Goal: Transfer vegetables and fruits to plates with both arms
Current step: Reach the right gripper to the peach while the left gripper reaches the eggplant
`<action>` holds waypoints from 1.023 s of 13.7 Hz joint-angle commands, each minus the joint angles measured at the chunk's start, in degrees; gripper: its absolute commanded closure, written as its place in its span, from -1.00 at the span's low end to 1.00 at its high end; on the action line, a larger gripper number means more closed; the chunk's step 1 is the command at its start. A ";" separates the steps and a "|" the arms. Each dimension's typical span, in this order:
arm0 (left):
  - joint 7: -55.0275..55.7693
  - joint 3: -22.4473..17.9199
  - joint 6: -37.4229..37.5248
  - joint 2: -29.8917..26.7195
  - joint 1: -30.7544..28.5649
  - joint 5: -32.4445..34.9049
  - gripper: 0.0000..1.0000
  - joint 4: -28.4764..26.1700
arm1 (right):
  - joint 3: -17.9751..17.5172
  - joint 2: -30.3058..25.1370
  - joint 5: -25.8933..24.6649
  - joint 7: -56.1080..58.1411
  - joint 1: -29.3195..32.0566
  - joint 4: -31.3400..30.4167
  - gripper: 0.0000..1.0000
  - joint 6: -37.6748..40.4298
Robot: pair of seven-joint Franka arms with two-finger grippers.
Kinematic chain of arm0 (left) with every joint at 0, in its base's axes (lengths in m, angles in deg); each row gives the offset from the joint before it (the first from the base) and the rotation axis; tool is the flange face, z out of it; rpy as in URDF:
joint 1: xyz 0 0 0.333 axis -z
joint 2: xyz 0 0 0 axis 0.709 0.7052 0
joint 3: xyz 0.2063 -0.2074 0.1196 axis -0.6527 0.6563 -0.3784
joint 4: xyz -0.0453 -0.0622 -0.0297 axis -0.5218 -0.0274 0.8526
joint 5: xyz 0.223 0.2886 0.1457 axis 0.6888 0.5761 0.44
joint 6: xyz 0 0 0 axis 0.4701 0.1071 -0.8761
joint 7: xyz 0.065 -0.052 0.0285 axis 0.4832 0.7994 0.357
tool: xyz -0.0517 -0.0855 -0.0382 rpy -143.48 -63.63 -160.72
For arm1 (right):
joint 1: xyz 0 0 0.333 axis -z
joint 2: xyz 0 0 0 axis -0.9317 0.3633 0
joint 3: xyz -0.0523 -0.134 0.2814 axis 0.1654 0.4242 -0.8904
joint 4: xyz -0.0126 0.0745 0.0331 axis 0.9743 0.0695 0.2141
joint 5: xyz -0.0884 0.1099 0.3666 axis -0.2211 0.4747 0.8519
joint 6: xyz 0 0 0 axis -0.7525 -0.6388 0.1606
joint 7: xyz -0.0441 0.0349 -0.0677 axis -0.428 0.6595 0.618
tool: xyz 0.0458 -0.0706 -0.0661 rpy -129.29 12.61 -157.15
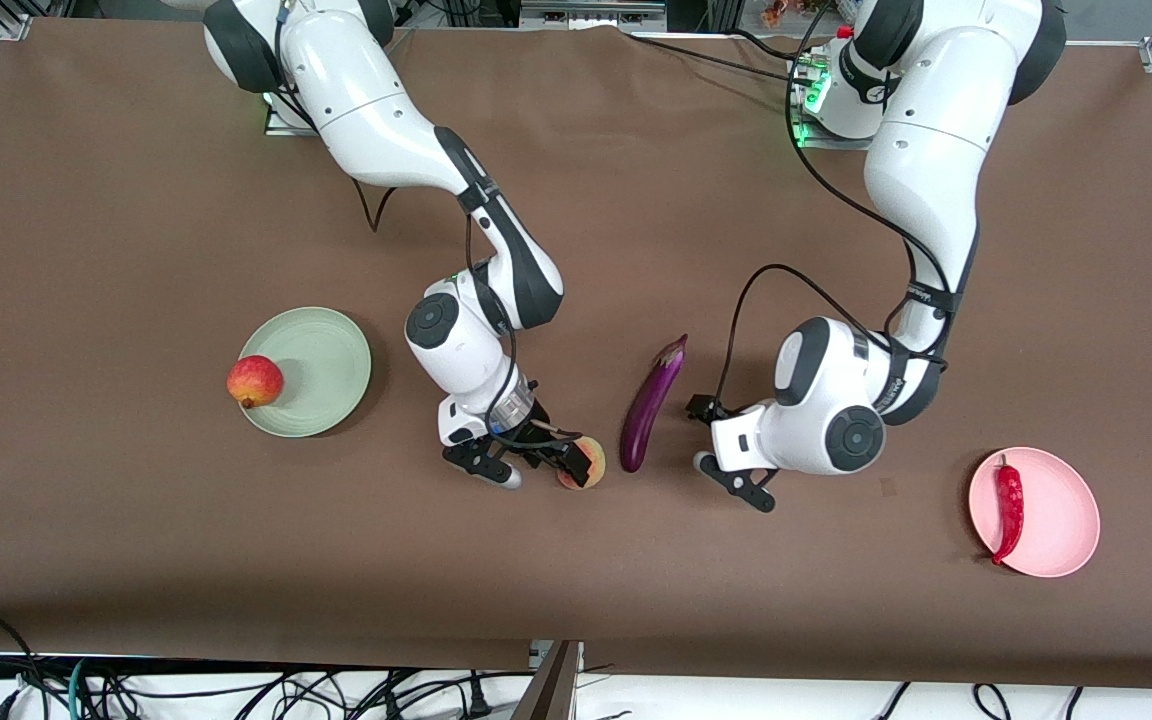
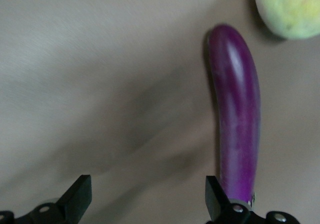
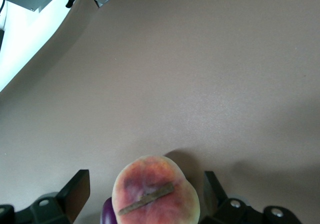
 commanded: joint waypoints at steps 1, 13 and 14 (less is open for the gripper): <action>2.98 -0.21 1.01 -4.40 1.14 -0.70 -1.00 -5.44 | -0.12 1.98 -0.83 -1.52 -0.43 2.17 -1.00 -1.38; 11.35 -0.04 -6.97 -6.43 8.27 5.88 -1.00 -11.59 | -1.09 1.72 -1.01 -2.40 0.28 1.74 0.92 -0.86; 11.35 -0.03 -9.16 -6.60 8.35 6.24 -1.00 -12.74 | -1.09 1.37 -0.92 -2.40 0.28 1.74 1.00 -0.42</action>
